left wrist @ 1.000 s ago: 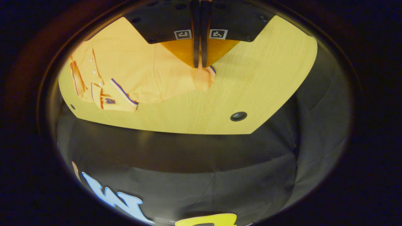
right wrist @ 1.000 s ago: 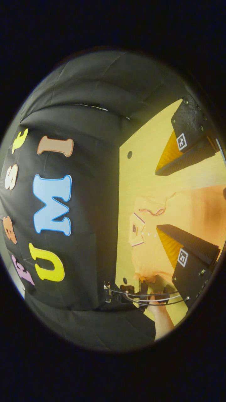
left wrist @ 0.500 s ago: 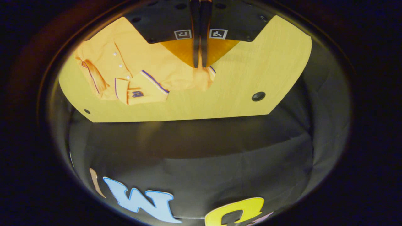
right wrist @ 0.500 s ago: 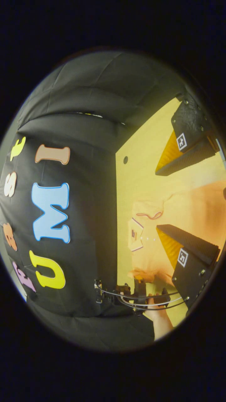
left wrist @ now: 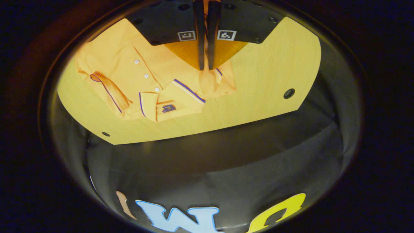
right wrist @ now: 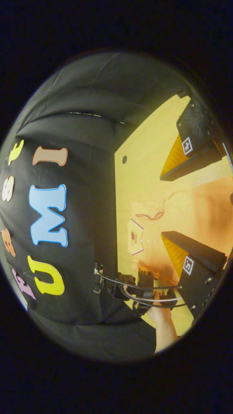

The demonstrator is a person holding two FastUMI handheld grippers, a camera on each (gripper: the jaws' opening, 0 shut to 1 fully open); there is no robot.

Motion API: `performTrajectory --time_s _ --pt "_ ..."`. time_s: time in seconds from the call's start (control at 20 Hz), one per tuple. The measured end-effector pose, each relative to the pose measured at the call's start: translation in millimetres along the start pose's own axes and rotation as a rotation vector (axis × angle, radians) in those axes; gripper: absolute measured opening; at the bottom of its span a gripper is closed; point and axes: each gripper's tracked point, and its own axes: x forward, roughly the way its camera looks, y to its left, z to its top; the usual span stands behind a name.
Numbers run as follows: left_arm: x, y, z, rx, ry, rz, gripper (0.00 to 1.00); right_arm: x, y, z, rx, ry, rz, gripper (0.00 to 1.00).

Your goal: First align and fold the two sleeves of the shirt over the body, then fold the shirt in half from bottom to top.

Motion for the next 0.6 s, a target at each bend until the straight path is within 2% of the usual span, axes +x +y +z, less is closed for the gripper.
performTrajectory --time_s 0.1,0.15,0.35,0.4,0.6 --pt "-3.6 -6.8 -3.8 -0.021 0.008 -0.018 0.14 -3.1 -6.9 -2.7 0.007 0.000 -0.004 0.97" --pt "-8.3 -12.4 -6.2 -0.037 0.014 -0.041 0.29 -4.1 -10.5 -4.9 0.008 -0.002 -0.006 0.97" --pt "-31.8 -18.2 -13.8 -0.063 0.010 -0.063 0.75 -9.2 -22.5 -15.5 -0.002 0.001 -0.011 0.97" --pt "-40.7 -18.6 -16.3 -0.069 0.008 -0.065 0.81 -11.3 -24.5 -19.6 -0.005 0.002 -0.009 0.97" --pt "-79.2 -17.7 -32.8 -0.107 0.002 -0.069 0.91 -16.7 -23.0 -43.8 -0.012 0.025 0.012 0.97"
